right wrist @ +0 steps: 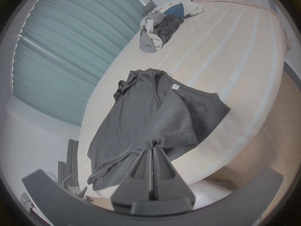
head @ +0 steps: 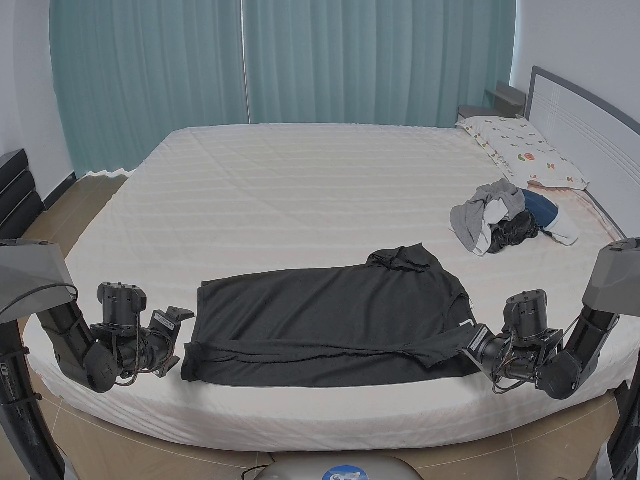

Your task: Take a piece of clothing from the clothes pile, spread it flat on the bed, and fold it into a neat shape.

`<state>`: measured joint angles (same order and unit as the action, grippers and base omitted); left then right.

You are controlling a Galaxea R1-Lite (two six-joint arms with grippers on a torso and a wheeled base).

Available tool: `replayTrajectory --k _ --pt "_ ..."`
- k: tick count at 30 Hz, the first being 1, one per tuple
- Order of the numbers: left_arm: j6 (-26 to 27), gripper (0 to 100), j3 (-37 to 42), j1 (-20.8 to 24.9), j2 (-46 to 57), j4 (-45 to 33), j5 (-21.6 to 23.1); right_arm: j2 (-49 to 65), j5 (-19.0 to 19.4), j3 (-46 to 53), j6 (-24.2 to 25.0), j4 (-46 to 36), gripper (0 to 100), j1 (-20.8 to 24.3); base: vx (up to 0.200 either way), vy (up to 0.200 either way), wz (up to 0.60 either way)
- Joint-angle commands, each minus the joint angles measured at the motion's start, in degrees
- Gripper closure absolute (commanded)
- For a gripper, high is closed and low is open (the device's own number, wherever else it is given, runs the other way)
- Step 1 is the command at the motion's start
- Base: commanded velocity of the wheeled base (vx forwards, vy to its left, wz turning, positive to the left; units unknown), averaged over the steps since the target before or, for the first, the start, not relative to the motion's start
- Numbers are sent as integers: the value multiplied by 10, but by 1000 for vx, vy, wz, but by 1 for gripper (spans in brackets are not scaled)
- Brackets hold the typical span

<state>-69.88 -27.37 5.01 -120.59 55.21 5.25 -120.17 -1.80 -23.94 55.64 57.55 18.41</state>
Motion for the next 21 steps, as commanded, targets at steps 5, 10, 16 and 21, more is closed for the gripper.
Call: replayTrajectory --k 5,10,16,21 --pt "-1 0 0 0 0 0 0 -47 10 0 -18 -5 0 -3 0 0 0" --pt "-2 0 -1 0 0 0 0 -44 10 -2 -18 -4 0 -6 0 0 0" --pt "-3 0 -3 0 0 0 0 -29 9 -8 -20 5 0 -22 0 0 0" --pt "-6 0 -3 -2 5 0 0 -2 13 -30 -32 8 0 -47 0 0 0"
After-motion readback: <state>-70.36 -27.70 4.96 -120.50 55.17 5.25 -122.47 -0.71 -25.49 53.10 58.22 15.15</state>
